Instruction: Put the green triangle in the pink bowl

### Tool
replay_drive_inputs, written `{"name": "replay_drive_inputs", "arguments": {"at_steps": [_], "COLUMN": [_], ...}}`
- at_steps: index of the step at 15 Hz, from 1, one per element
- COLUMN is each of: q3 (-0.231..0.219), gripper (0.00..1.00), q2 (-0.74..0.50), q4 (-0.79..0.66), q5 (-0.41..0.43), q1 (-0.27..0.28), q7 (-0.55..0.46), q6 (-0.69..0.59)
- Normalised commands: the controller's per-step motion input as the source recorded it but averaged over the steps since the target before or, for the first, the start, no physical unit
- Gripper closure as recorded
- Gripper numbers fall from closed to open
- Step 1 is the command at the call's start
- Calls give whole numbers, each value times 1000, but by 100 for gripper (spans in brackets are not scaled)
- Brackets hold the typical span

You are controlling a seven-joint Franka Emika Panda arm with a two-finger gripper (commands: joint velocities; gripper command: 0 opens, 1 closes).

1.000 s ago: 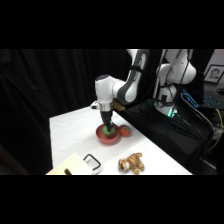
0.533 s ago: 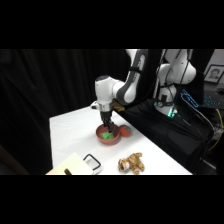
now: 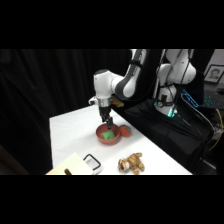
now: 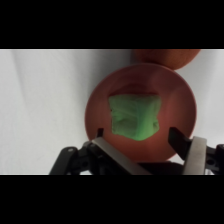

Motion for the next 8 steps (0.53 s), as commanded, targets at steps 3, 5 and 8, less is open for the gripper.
{"name": "replay_drive_inputs", "arguments": {"at_steps": [3, 5, 8], "q3": [-87, -88, -85], "gripper": [0, 0, 0], "q2": [-511, -481, -437], "q4": [-152, -95, -53], "q5": [-40, -36, -40], "q1": [66, 66, 72], "q7": [41, 41, 56], "q6": [-353, -359, -345]}}
